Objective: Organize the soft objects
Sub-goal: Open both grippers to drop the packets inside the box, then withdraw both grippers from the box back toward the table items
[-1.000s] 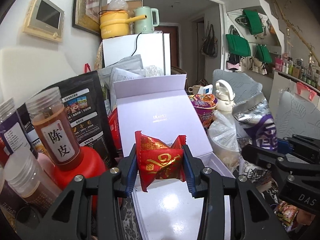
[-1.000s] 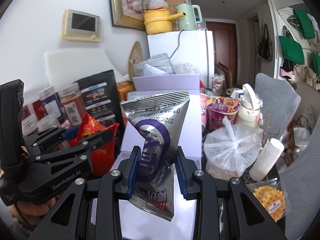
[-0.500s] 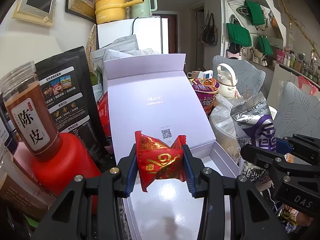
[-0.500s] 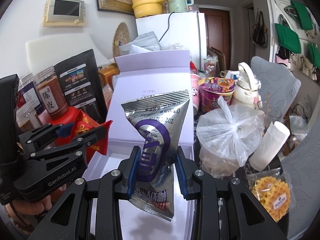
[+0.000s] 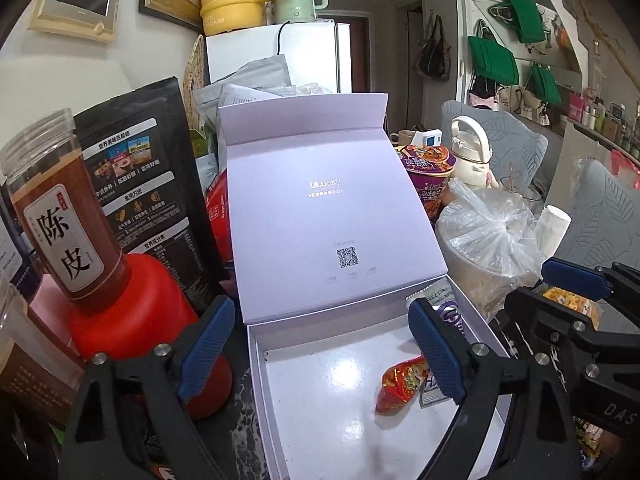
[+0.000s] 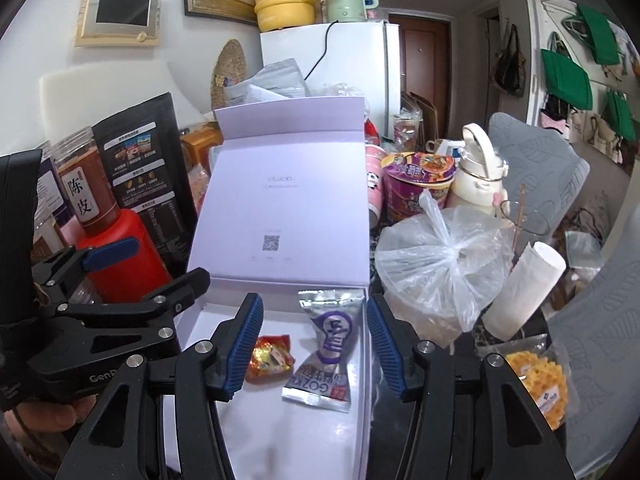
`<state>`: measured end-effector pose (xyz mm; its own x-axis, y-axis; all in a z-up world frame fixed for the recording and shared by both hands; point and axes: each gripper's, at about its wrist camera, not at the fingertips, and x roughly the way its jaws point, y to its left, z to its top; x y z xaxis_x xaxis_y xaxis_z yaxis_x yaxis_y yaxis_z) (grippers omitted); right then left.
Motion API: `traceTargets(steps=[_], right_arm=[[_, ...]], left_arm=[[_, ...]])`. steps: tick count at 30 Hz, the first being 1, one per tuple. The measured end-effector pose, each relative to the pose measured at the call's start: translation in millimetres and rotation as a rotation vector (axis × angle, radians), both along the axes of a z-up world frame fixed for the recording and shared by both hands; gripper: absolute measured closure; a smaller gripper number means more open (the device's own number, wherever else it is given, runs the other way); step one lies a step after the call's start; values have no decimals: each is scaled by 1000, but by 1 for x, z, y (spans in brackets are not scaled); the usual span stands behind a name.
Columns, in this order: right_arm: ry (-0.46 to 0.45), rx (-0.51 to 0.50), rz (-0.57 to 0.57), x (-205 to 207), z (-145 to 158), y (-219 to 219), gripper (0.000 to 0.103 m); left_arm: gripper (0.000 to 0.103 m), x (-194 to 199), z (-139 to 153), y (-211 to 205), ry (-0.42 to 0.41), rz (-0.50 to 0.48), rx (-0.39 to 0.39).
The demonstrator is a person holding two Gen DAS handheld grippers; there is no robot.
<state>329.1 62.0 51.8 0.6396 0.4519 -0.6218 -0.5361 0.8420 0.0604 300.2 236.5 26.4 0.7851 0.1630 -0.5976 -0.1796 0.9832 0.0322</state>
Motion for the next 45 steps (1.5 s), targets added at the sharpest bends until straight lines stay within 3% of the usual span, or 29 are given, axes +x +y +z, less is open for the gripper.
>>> traceTargets(steps=[14, 21, 34, 45], right_arm=[[-32, -12, -7, -9, 10, -1, 49], [-55, 7, -18, -21, 24, -12, 49], [-123, 58, -8, -70, 64, -37, 49], [-163, 94, -4, -126, 86, -71, 49]], left_arm=[[13, -10, 7, -4, -6, 21, -18], [13, -26, 27, -11, -35, 22, 2], [13, -84, 75, -34, -118, 45, 32], [13, -142, 99, -57, -173, 40, 60]])
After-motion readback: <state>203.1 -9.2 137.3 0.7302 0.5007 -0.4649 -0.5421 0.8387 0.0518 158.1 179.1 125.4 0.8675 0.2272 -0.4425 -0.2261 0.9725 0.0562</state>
